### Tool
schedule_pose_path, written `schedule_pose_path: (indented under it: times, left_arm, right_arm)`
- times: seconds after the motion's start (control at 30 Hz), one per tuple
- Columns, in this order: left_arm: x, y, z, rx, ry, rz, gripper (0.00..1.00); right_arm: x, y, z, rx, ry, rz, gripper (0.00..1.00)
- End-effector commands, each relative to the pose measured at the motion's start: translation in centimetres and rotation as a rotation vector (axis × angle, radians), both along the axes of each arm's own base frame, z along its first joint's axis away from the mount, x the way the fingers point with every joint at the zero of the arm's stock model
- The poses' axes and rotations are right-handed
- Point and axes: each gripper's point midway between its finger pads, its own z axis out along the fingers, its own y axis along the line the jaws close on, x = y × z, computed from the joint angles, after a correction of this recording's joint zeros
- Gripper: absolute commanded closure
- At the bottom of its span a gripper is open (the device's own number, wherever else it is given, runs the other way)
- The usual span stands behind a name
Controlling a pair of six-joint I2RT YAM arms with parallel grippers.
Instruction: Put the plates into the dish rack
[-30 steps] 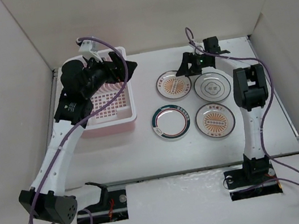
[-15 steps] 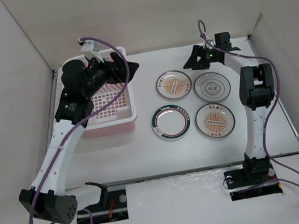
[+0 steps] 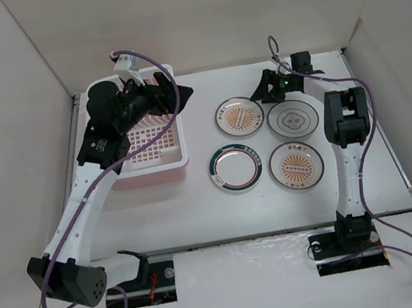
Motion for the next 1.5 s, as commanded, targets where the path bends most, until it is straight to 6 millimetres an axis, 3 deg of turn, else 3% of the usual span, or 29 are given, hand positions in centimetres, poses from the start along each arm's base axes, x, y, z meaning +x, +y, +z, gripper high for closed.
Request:
schedule_pose_path:
  times: [0.0, 0.2, 0.4, 0.63, 0.87, 1.3, 1.47]
  left_arm:
    - [-0.7, -0.7, 1.4, -0.026, -0.05, -0.042, 0.0]
    - [-0.7, -0.7, 1.7, -0.029, -0.058, -0.042, 0.0]
    - [-0.9, -0.6, 2.0, -0.032, -0.067, -0.042, 0.0]
    - [-0.9, -0.6, 2.0, -0.032, -0.067, -0.042, 0.0]
    - [-1.3, -0.6, 2.3, -0.036, -0.076, -0.052, 0.0]
    - [-1.3, -0.5, 2.3, -0.033, -0.067, -0.043, 0.0]
    - [-1.3, -0.5, 2.3, -0.033, -0.067, -0.043, 0.0]
  right_arm:
    - [0.6, 0.9, 0.6, -0.009, -0.031, 0.024, 0.16]
    - [0.2, 1.9, -0.3, -0.016, 0.0, 0.036, 0.23]
    - [0.4, 1.9, 0.1, -0.016, 0.0, 0.036, 0.28]
    - [0.0, 1.6, -1.5, -0.037, 0.058, 0.032, 0.38]
    - [-0.6, 1.5, -2.2, -0.048, 0.097, 0.033, 0.38]
    - [-1.0, 1.3, -4.0, -0.098, 0.166, 0.025, 0.67]
    - [-0.9, 1.2, -4.1, -0.106, 0.166, 0.02, 0.91]
